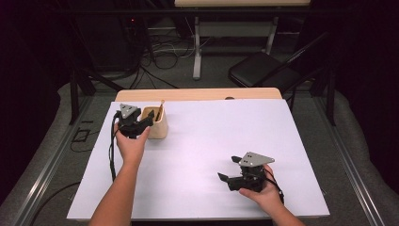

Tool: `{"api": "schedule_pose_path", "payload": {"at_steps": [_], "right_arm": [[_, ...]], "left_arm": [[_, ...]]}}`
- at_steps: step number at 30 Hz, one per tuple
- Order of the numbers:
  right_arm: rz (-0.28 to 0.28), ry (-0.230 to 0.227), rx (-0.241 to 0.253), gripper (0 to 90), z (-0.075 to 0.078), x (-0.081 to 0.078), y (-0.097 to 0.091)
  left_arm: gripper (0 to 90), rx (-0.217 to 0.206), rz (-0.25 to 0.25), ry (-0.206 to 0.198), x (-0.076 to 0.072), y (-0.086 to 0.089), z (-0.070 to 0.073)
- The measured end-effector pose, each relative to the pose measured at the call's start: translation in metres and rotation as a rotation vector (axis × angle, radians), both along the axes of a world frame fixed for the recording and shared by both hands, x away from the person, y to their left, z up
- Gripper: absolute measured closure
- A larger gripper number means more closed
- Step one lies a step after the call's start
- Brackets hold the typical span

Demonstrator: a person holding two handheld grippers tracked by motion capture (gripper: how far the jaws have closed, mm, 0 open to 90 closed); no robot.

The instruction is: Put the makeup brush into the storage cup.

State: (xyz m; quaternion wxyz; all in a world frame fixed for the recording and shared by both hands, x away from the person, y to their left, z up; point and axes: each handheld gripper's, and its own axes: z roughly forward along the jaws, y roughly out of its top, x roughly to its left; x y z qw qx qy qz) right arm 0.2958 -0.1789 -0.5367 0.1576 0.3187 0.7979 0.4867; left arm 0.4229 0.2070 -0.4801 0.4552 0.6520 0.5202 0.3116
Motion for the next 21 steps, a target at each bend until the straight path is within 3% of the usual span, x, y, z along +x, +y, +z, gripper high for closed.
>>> {"api": "schedule_pose_path", "payload": {"at_steps": [21], "right_arm": [[0.0, -0.004, -0.007, 19.0, -0.001, -0.002, 0.0]], "left_arm": [[44.1, -0.007, -0.025, 0.014, -0.01, 0.005, 0.01]]}}
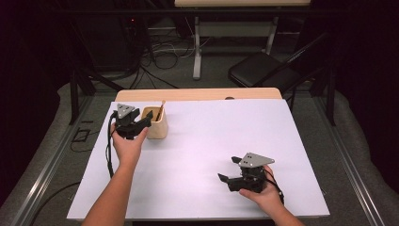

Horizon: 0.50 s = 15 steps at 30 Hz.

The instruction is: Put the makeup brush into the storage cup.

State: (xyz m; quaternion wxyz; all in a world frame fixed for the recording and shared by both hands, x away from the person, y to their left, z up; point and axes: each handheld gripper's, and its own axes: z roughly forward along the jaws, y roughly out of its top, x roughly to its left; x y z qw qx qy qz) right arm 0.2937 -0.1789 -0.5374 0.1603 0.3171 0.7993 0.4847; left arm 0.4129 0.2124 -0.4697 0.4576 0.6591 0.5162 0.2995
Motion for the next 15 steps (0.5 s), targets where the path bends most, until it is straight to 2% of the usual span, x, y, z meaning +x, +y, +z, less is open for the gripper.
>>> {"api": "schedule_pose_path", "payload": {"at_steps": [8, 15], "right_arm": [[-0.002, -0.003, 0.003, 19.0, 0.0008, -0.0012, -0.0014], [-0.003, -0.005, 0.003, 19.0, 0.0006, -0.0006, -0.0005]], "left_arm": [[44.1, -0.004, -0.007, 0.004, -0.0048, 0.0008, 0.0042], [43.9, -0.001, -0.035, 0.021, -0.0097, -0.0017, 0.0068]]}}
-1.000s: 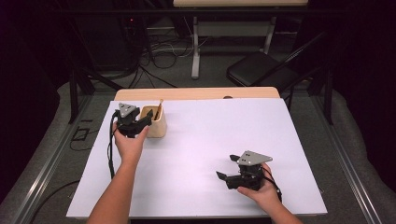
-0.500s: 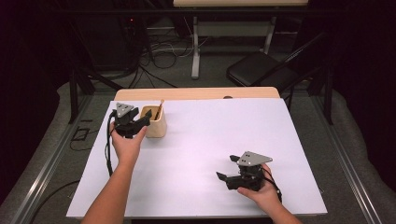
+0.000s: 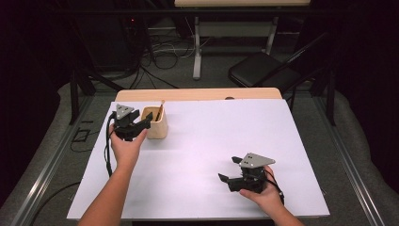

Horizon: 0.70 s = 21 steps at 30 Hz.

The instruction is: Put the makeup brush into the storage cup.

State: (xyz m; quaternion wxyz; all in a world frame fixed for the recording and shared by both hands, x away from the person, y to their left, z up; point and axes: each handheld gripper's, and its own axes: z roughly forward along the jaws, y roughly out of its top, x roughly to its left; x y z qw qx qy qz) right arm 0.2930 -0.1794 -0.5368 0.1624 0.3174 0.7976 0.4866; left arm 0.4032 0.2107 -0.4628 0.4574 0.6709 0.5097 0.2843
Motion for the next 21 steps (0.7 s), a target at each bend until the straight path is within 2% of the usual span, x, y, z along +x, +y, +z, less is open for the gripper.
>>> {"api": "schedule_pose_path", "payload": {"at_steps": [14, 21], "right_arm": [[-0.001, 0.0, -0.005, 19.0, 0.001, -0.001, -0.001], [0.001, -0.002, -0.005, 19.0, 0.001, -0.001, 0.0]], "left_arm": [[43.6, 0.008, -0.084, 0.033, -0.018, -0.006, 0.009], [40.5, 0.031, -0.11, 0.04, -0.03, -0.006, 0.011]]}}
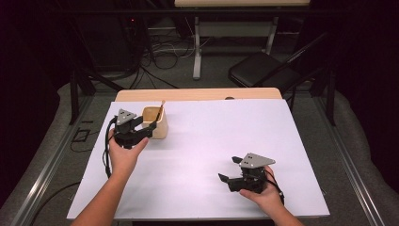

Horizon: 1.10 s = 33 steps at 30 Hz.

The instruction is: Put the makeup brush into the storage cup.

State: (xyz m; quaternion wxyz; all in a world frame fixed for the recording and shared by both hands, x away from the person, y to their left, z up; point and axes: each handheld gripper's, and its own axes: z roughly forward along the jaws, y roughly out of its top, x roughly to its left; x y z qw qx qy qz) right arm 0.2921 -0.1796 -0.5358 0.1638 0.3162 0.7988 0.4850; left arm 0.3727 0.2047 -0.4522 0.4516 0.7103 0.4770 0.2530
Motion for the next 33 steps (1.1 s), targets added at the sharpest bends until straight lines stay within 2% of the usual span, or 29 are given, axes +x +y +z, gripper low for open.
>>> {"api": "schedule_pose_path", "payload": {"at_steps": [15, 27, 33], "right_arm": [[-0.002, -0.001, 0.0, 19.0, 0.0, 0.0, 0.0], [-0.003, -0.003, 0.002, 19.0, 0.0, -0.001, 0.0], [-0.003, -0.003, 0.001, 19.0, 0.0, -0.001, 0.0]], "left_arm": [[35.8, -0.025, -0.036, 0.003, -0.023, 0.005, 0.0], [35.9, -0.018, -0.049, 0.026, -0.035, 0.006, -0.003], [35.9, -0.01, -0.062, 0.018, -0.041, 0.004, -0.005]]}}
